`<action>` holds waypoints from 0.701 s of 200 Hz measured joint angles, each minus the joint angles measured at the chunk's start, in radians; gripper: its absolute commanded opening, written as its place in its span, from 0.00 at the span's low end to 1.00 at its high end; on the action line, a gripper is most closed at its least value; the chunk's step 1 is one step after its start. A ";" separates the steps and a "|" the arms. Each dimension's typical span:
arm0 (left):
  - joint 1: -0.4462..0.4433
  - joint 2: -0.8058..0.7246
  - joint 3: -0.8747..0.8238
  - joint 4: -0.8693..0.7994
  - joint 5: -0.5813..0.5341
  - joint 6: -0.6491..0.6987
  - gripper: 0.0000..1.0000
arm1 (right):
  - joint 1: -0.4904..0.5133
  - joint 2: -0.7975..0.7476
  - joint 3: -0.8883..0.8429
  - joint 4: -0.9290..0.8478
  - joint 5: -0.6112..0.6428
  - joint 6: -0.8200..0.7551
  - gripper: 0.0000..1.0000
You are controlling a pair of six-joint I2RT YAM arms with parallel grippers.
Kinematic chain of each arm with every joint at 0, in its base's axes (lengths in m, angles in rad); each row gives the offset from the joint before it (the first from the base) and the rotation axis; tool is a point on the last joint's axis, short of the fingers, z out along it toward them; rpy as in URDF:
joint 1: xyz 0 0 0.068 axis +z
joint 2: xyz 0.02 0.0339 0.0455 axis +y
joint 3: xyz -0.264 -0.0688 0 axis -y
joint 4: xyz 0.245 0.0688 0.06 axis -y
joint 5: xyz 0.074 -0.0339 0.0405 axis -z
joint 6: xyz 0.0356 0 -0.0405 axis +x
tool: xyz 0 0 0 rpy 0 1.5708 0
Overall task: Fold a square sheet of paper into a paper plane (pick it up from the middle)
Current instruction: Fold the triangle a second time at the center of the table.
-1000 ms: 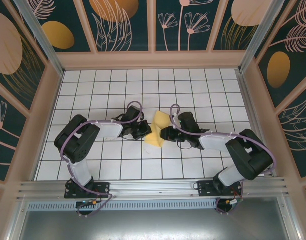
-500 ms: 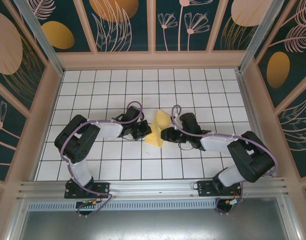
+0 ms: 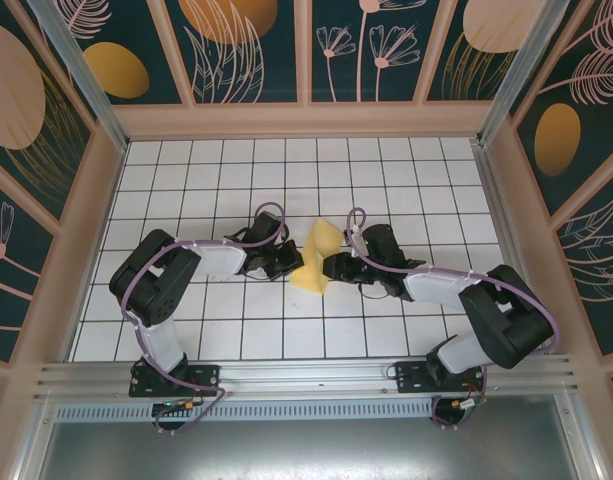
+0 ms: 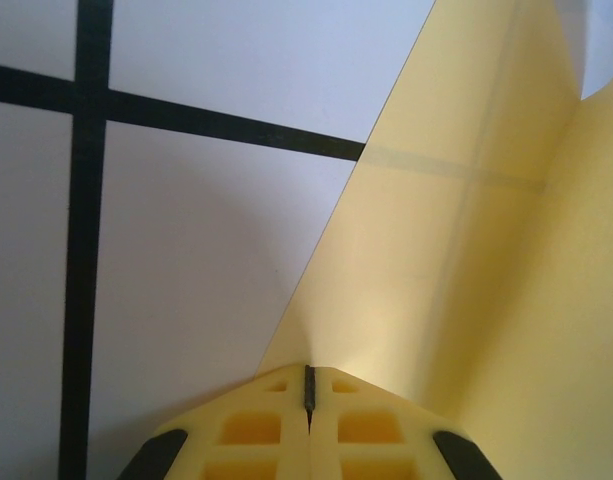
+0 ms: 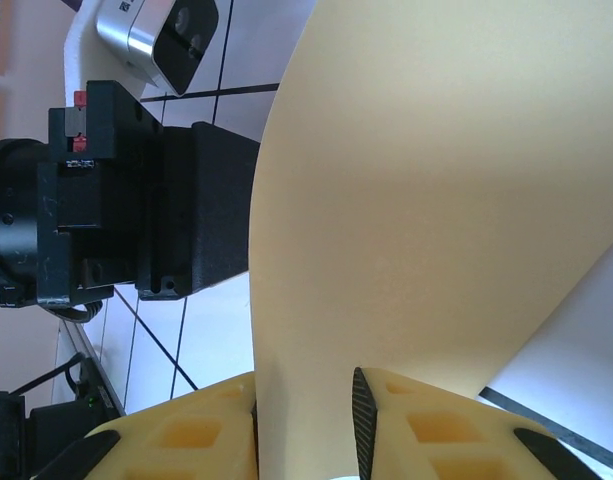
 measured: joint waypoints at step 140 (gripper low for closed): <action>0.000 -0.113 0.060 -0.035 -0.067 -0.013 0.53 | 0.000 0.006 0.011 -0.003 -0.007 -0.029 0.21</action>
